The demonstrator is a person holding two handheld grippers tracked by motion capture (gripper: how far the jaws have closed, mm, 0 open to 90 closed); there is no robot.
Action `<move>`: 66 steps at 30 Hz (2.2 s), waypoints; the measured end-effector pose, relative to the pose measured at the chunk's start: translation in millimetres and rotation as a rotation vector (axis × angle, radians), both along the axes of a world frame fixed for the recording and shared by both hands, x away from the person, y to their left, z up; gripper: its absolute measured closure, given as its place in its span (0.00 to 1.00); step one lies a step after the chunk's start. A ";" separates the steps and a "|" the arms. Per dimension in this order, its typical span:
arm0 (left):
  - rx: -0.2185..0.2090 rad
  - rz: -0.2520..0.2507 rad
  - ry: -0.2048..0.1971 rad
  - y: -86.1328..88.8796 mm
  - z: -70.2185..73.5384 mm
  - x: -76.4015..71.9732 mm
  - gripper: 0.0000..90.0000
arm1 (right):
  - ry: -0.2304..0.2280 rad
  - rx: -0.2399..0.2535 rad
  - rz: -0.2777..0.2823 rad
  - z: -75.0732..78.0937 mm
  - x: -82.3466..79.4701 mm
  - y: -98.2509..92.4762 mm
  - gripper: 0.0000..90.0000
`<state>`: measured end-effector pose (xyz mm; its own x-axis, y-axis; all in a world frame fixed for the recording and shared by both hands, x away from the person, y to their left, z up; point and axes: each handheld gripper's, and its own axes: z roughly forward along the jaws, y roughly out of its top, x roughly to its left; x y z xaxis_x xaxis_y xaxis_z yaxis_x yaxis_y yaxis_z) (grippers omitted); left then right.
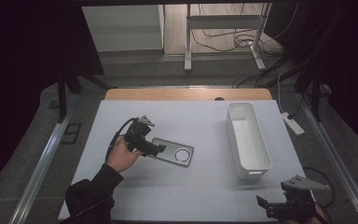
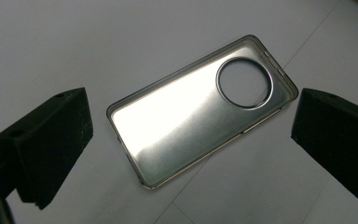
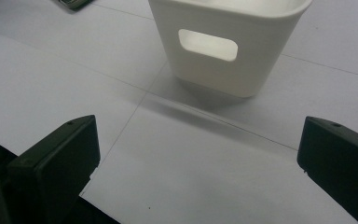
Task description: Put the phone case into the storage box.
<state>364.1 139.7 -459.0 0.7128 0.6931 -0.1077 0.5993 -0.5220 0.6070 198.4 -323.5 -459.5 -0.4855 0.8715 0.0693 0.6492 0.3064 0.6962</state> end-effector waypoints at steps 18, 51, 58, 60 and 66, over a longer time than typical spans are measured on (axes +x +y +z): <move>0.033 -0.021 0.011 -10.8 -6.0 6.6 0.14 | 0.007 -0.001 0.005 -0.7 0.8 0.3 0.00; 0.022 -0.011 0.107 -4.8 -31.1 8.5 0.99 | 0.020 -0.008 0.002 -1.1 1.8 0.5 0.00; 0.032 -0.013 0.111 -1.8 -43.1 8.6 0.99 | 0.022 -0.008 0.003 -1.2 2.0 0.4 0.00; 0.036 -0.015 0.110 -1.5 -44.7 8.7 0.99 | 0.022 -0.008 0.003 -1.2 2.0 0.5 0.00; 0.058 -0.012 0.106 -1.6 -52.5 7.9 0.99 | 0.022 -0.008 0.002 -1.6 2.2 0.7 0.00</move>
